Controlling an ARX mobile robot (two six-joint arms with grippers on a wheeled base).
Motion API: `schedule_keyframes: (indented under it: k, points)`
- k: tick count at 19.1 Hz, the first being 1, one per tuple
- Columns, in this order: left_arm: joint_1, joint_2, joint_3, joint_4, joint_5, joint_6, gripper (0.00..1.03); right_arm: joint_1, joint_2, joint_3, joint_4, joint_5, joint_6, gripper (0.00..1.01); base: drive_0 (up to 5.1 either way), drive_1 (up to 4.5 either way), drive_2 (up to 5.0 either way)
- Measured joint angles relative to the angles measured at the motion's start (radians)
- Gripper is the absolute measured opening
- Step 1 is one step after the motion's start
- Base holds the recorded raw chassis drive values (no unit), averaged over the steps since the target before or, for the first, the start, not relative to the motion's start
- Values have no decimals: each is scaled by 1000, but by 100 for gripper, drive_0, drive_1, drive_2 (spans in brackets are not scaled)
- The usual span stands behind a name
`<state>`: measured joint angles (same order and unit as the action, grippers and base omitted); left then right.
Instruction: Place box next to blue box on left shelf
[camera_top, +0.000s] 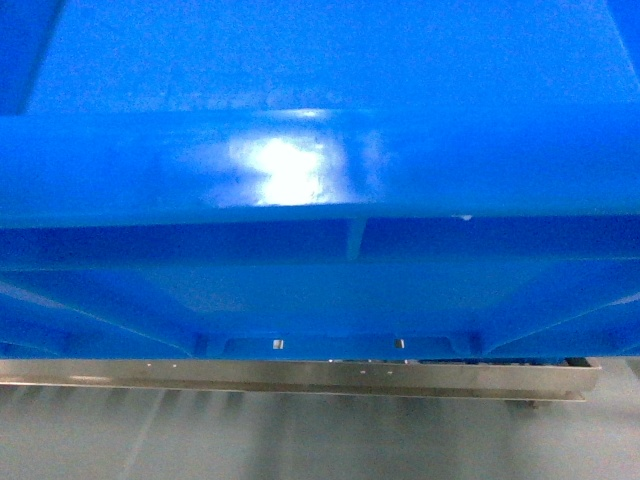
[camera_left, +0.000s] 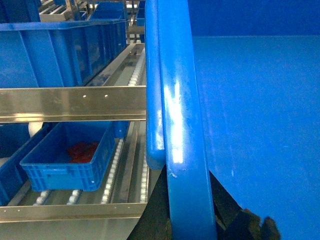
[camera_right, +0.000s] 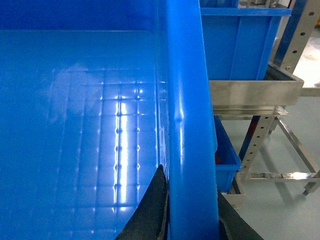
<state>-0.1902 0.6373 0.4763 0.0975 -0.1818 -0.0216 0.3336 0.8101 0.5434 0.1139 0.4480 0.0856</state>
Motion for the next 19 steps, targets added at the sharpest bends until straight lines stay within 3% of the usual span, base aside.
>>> schedule_keyframes:
  k: [17, 19]
  points:
    - [0, -2, 0, -1, -1, 2, 7, 0, 5, 0, 2, 0, 0, 9, -492, 330, 142]
    - [0, -2, 0, -1, -2, 2, 7, 0, 5, 0, 3, 0, 0, 9, 0, 0, 0]
